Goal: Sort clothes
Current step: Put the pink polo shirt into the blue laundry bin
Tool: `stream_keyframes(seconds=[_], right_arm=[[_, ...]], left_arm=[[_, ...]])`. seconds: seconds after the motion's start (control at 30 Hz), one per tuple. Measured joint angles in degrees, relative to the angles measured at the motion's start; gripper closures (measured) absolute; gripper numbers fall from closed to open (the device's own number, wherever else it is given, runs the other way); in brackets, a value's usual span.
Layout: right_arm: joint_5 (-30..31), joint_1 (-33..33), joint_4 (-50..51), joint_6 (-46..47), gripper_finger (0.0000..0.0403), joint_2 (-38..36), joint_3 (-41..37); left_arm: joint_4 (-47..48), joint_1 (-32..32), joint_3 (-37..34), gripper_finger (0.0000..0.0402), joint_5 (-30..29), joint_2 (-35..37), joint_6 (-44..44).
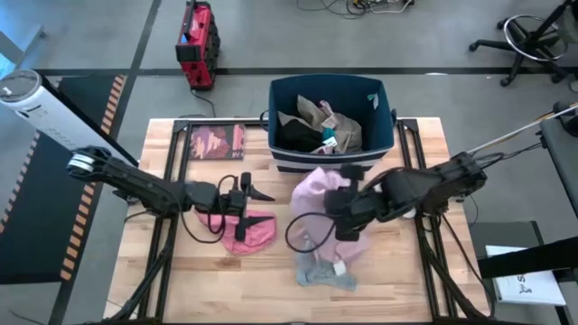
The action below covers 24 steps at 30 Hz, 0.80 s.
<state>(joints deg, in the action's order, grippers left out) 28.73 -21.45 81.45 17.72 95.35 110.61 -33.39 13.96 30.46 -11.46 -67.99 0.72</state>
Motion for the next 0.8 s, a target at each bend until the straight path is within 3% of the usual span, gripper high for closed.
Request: stream_keyframes(seconds=[0.23,0.43,0.63,0.8], right_arm=[[11.7,-1.0,6.9,-1.5,0.0400,0.0,14.7],[21.9,-1.0,5.0,-9.4,0.0400,0.0,24.4],[30.8,-0.3,-12.7,-27.0,0.0400,-2.4,24.3],[35.6,1.9,-36.7,-50.4,0.0401,-3.0,24.3]], left_arm=[[-3.5,0.1,0.0,0.0178,0.0,-1.3,0.3],[-5.8,1.3,0.0,0.0186,0.0,-0.3,2.8],[-7.1,2.2,0.0,0.0189,0.0,0.4,3.3],[-7.1,2.3,0.0,0.0183,0.0,0.5,3.9]])
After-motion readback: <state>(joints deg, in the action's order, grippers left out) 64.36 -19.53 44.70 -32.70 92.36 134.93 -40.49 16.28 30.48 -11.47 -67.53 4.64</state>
